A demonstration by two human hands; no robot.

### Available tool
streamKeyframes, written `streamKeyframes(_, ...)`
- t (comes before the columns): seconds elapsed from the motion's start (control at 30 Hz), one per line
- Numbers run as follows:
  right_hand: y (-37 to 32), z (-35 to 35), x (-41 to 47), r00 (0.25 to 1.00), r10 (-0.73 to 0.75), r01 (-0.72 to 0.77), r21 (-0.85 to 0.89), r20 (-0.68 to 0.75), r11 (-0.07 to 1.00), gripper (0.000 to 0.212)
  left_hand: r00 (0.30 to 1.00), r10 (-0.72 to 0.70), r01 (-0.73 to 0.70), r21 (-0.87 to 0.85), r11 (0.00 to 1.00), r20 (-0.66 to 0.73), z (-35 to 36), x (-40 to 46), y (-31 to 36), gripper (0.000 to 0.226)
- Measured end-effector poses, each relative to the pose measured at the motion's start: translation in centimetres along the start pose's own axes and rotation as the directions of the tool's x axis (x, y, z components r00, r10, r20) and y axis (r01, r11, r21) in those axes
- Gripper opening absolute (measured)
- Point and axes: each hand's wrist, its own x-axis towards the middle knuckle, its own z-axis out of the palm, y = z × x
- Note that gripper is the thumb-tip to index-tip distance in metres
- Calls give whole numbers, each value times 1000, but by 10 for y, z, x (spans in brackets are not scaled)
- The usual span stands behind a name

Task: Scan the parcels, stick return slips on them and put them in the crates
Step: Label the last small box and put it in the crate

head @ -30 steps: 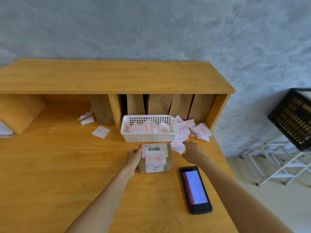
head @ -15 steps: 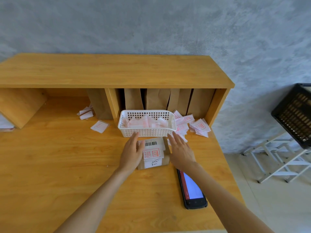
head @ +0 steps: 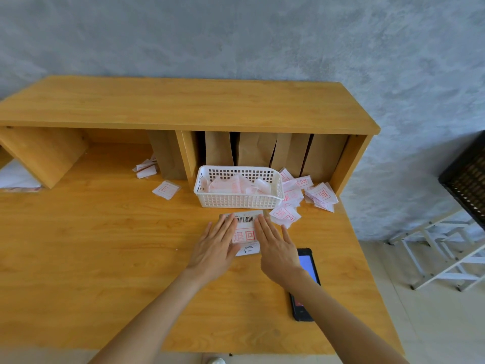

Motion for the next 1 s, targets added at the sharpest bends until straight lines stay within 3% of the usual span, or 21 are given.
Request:
streamKeyframes(0.23,1,2,-1,999,33,-33,51,5,998,78,996,-44,48,-54,997,74,-5,2,-2,100)
streamKeyframes(0.4,7,-14,8,999,23,-30,163,45,986,80,977,-136,188,-362,913,162,-21,13,3,82)
streamKeyframes(0.57,43,-46,27,992,116,-105,218,-39,970,77,919,-387,327,-690,646,74,-45,24,2,61)
streamKeyframes(0.63,57,-58,36,986,157,-144,198,-51,970,68,860,-459,416,-829,374,224,-49,28,4,53)
streamKeyframes(0.7,68,-64,42,978,200,-186,186,-61,965,61,774,-468,540,-830,137,426,-43,31,1,59)
streamKeyframes(0.83,83,-61,48,954,299,-296,115,-10,948,55,734,-393,608,-793,19,554,-33,30,6,49)
streamKeyframes(1.0,92,-51,48,932,353,-357,41,78,933,46,747,-415,561,-827,-27,520,-35,30,18,38)
